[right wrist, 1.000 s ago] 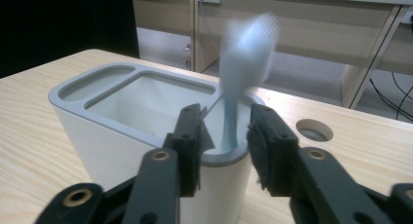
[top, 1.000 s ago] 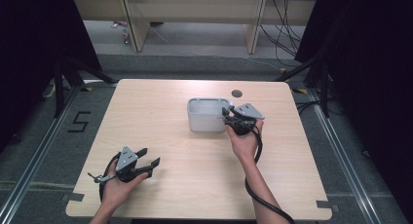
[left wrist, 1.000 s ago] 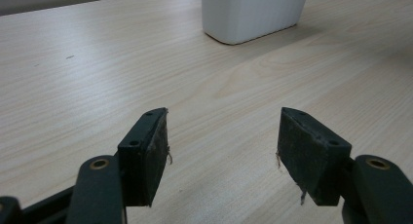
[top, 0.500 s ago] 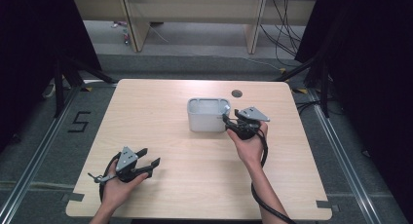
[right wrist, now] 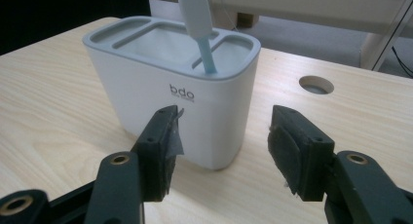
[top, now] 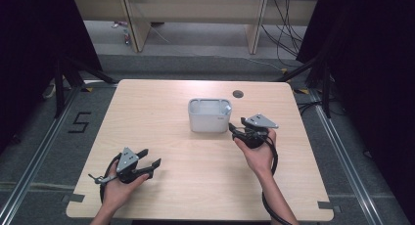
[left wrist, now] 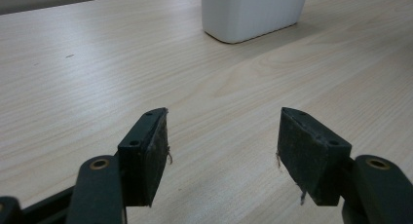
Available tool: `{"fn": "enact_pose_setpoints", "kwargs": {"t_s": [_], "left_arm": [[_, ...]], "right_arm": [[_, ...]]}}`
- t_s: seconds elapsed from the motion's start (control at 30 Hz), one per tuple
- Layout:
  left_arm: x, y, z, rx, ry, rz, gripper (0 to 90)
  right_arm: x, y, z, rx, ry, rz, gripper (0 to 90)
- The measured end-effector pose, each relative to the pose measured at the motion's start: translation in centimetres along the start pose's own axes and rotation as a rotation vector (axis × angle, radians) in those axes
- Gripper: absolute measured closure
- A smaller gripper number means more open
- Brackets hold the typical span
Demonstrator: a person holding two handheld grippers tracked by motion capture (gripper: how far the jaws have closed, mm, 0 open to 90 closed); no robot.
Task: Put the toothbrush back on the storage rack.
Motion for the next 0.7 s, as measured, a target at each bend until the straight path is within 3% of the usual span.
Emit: {"fn": "enact_pose_setpoints", "kwargs": {"t_s": [0.03,0.13,0.17,0.23,0.27,0.3,0.33,0.43,0.5,0.53,0.63,0.67,0.7], "left_arm": [[0.0,0.0,0.0,0.000,0.000,0.000,35.3],[0.0,0.0,0.0,0.000,0.001,0.001,35.3],[0.0,0.0,0.0,-0.001,0.001,0.000,35.3],[0.0,0.0,0.0,0.000,0.001,0.001,35.4],[0.0,0.0,0.0,0.001,0.000,0.001,35.3],[0.0,0.0,0.0,0.001,0.000,0.001,35.3],[0.0,0.0,0.0,0.001,-0.001,0.000,35.4],[0.0,0.0,0.0,-0.003,0.000,0.001,35.4],[0.0,0.0,0.0,-0.003,-0.001,0.002,35.4],[0.0,0.0,0.0,-0.004,-0.006,0.004,35.4],[0.0,0.0,0.0,-0.003,0.000,0.002,35.4],[0.0,0.0,0.0,-0.003,0.000,0.002,35.4],[0.0,0.0,0.0,-0.003,0.000,0.003,35.5]], "right_arm": [[0.2,0.2,-0.1,0.015,0.000,-0.007,45.3],[0.5,-0.1,-0.7,-0.005,-0.011,0.008,45.6],[0.7,0.3,-0.9,0.034,-0.013,-0.009,45.6],[1.1,0.0,-1.6,-0.004,-0.041,0.006,45.6],[1.2,0.2,-1.7,0.020,-0.030,-0.005,45.6],[1.3,0.1,-2.0,0.007,-0.041,0.007,45.7],[1.4,0.3,-2.1,0.023,-0.031,-0.001,45.7],[1.7,0.4,-2.9,0.003,-0.053,0.001,45.7],[1.8,0.6,-3.3,0.016,-0.053,0.006,45.7],[2.0,0.5,-3.5,-0.006,-0.060,0.005,45.7],[2.4,0.9,-3.9,0.021,-0.071,-0.001,45.7],[2.6,0.8,-4.2,-0.005,-0.076,-0.001,45.7],[2.6,1.0,-4.2,0.018,-0.067,-0.003,45.7]]}}
Point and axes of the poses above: each handheld gripper's, and its own axes: x roughly backward along the jaws, z roughly out of its top, y roughly to its right, the point moved 9 cm from there along -x, roughly forward along the jaws, and after that the axes turned 4 degrees about z, right-handed, at the moved point
